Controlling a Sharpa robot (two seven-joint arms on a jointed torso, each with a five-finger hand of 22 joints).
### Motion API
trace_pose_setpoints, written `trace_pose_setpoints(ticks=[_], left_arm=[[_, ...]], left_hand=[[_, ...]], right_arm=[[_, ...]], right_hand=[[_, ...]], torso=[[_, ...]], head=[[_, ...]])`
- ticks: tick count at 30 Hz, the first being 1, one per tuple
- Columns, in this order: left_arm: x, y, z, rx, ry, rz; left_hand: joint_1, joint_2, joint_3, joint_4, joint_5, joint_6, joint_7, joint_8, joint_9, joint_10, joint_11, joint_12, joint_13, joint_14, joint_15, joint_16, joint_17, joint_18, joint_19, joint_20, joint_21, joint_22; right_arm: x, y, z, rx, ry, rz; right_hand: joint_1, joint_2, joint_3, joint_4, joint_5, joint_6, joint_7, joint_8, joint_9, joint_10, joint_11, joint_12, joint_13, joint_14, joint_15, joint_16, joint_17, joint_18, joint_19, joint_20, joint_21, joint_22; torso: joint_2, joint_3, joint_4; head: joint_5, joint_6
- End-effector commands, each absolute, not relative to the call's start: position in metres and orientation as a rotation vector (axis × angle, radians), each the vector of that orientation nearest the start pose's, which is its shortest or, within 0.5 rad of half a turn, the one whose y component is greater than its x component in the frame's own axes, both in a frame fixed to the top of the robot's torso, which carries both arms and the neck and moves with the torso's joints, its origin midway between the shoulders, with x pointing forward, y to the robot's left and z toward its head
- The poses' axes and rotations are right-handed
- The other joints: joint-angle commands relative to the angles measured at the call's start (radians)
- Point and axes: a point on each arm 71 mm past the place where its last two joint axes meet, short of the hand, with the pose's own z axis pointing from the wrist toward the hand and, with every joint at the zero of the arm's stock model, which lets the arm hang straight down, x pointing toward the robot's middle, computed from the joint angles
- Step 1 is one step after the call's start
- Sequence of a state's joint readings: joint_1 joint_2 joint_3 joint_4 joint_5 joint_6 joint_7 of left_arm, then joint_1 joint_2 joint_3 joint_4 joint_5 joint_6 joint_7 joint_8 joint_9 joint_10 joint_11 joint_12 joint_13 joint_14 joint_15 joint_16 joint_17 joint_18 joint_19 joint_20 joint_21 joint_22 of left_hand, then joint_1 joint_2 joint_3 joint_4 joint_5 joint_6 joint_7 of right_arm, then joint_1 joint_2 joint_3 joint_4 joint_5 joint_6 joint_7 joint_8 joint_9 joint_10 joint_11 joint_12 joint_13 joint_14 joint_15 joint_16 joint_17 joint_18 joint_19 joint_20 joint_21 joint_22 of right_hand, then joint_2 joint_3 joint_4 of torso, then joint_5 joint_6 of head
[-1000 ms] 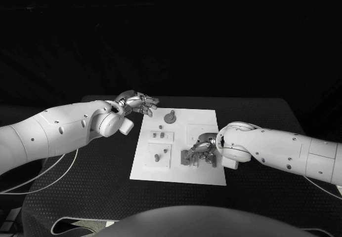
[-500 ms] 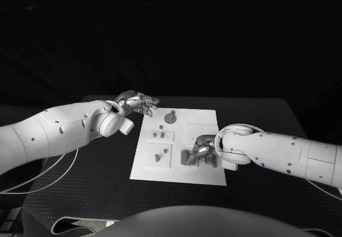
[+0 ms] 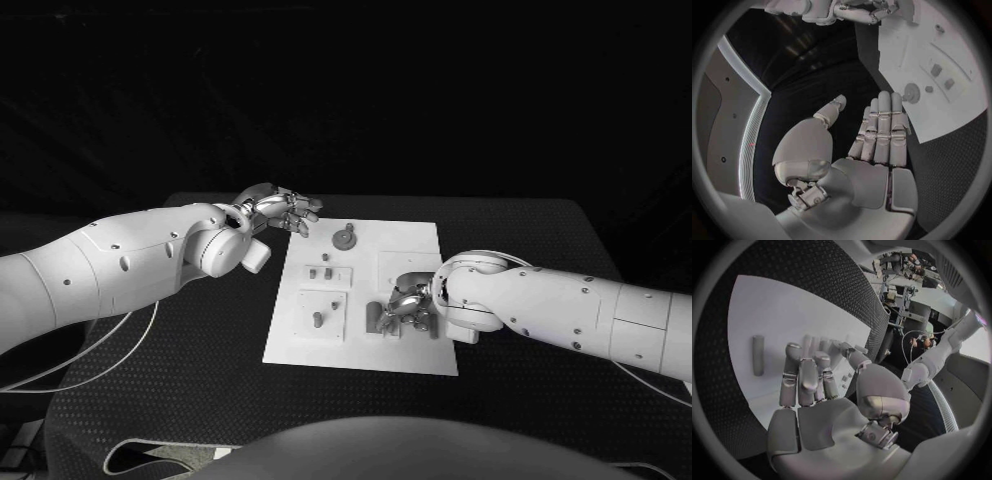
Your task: Assemble the parts on the task board
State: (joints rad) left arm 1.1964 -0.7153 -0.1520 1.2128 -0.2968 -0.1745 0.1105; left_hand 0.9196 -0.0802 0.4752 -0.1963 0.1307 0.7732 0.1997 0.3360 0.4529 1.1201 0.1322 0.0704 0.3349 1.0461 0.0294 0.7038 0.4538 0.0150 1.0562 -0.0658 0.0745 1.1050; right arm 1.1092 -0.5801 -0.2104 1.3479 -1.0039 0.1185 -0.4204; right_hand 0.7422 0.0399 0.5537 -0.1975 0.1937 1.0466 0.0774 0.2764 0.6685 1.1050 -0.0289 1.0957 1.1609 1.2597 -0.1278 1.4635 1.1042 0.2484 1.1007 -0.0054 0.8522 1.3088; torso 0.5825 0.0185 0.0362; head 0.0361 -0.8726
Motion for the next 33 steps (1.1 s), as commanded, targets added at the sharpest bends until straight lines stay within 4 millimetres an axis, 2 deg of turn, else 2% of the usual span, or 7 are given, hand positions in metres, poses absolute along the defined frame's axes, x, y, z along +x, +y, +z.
trace_pose_setpoints(ticks=[1,8,12,17,24,27,33], left_arm=[[0.5205,0.2298,-0.2521,-0.949,1.853,-1.158],[0.5206,0.2304,-0.2522,-0.95,1.853,-1.155],[0.5205,0.2303,-0.2524,-0.951,1.856,-1.154],[0.5207,0.2305,-0.2525,-0.952,1.857,-1.152],[0.5208,0.2296,-0.2526,-0.951,1.859,-1.154],[0.5208,0.2297,-0.2527,-0.951,1.86,-1.153],[0.5207,0.2294,-0.2528,-0.951,1.861,-1.154]], left_hand=[[-0.007,0.006,0.005,0.002,0.002,-0.003,0.005,0.004,-0.001,-0.003,0.0,-0.002,0.002,0.001,0.003,-0.006,0.002,0.006,-0.006,-0.001,-0.005,-0.001],[-0.007,0.007,0.005,0.002,0.002,-0.003,0.005,0.004,-0.001,-0.004,0.0,-0.002,0.002,0.001,0.003,-0.006,0.002,0.006,-0.006,-0.001,-0.005,-0.001],[-0.006,0.008,0.005,0.001,0.002,-0.003,0.005,0.004,-0.001,-0.004,0.0,-0.002,0.002,0.001,0.003,-0.007,0.003,0.006,-0.006,-0.001,-0.005,-0.001],[-0.006,0.009,0.005,0.001,0.002,-0.004,0.005,0.004,-0.001,-0.004,0.0,-0.002,0.002,0.001,0.003,-0.007,0.003,0.006,-0.006,-0.001,-0.005,-0.001],[-0.006,0.01,0.005,0.0,0.0,-0.004,0.005,0.004,-0.002,-0.004,0.0,-0.002,0.002,0.001,0.003,-0.007,0.004,0.006,-0.007,-0.001,-0.005,-0.001],[-0.01,0.011,0.003,-0.003,-0.026,-0.005,0.005,0.006,-0.003,-0.005,0.0,-0.001,0.002,0.001,0.003,-0.01,0.009,0.006,-0.007,-0.001,-0.004,0.0],[-0.008,0.012,0.004,-0.005,-0.029,-0.005,0.005,0.006,-0.003,-0.005,0.0,-0.001,0.002,0.001,0.003,-0.011,0.01,0.007,-0.008,-0.001,-0.004,0.0]], right_arm=[[0.4444,-0.1358,-0.3312,0.1,2.532,0.511],[0.443,-0.1364,-0.3326,0.086,2.561,0.511],[0.441,-0.1367,-0.3335,0.077,2.58,0.514],[0.4408,-0.1355,-0.3335,0.083,2.571,0.521],[0.4415,-0.1352,-0.3342,0.088,2.568,0.507],[0.4418,-0.1358,-0.3345,0.092,2.565,0.506],[0.4424,-0.1352,-0.3346,0.096,2.558,0.506]], right_hand=[[-0.019,0.005,-0.002,0.009,-0.004,0.012,0.003,0.007,0.001,0.008,0.001,0.006,-0.002,0.01,0.001,0.006,0.002,0.013,0.004,0.0,0.001,0.017],[-0.019,-0.011,-0.001,-0.002,-0.004,0.015,0.001,0.007,0.001,0.012,-0.001,0.007,-0.003,0.011,-0.002,0.009,0.001,0.013,0.005,-0.004,0.002,0.018],[0.014,-0.046,0.006,-0.056,-0.004,0.013,0.002,0.004,0.002,0.011,-0.001,0.005,-0.004,0.006,-0.002,0.008,-0.009,0.013,0.006,-0.006,0.003,0.017],[0.031,-0.072,0.007,-0.077,-0.004,0.013,0.003,0.003,0.002,0.011,0.0,0.005,-0.005,0.005,-0.001,0.008,-0.013,0.013,0.007,-0.006,0.002,0.016],[0.027,-0.093,0.004,-0.072,-0.004,0.014,0.003,0.003,0.002,0.012,0.0,0.005,-0.006,0.007,0.0,0.009,-0.013,0.013,0.01,-0.004,0.001,0.015],[0.023,-0.109,0.004,-0.064,-0.004,0.015,0.003,0.002,0.002,0.013,0.0,0.005,-0.006,0.007,-0.001,0.01,-0.014,0.013,0.012,-0.004,0.0,0.015],[0.02,-0.124,0.006,-0.051,-0.004,0.016,0.002,0.002,0.002,0.014,0.0,0.005,-0.007,0.007,-0.001,0.011,-0.016,0.013,0.013,-0.004,-0.001,0.014]], torso=[[0.0,-0.0001,-0.0002],[0.0,0.0002,-0.0005],[0.0,0.0004,-0.0004],[0.0,0.0006,-0.0005],[0.0,0.0006,-0.0004],[0.0,0.0002,-0.0002],[0.0,0.0003,-0.0002]], head=[[-0.001,0.0],[-0.001,0.0],[-0.001,0.0],[-0.003,0.0],[-0.004,0.0],[-0.004,0.0],[-0.005,0.0]])
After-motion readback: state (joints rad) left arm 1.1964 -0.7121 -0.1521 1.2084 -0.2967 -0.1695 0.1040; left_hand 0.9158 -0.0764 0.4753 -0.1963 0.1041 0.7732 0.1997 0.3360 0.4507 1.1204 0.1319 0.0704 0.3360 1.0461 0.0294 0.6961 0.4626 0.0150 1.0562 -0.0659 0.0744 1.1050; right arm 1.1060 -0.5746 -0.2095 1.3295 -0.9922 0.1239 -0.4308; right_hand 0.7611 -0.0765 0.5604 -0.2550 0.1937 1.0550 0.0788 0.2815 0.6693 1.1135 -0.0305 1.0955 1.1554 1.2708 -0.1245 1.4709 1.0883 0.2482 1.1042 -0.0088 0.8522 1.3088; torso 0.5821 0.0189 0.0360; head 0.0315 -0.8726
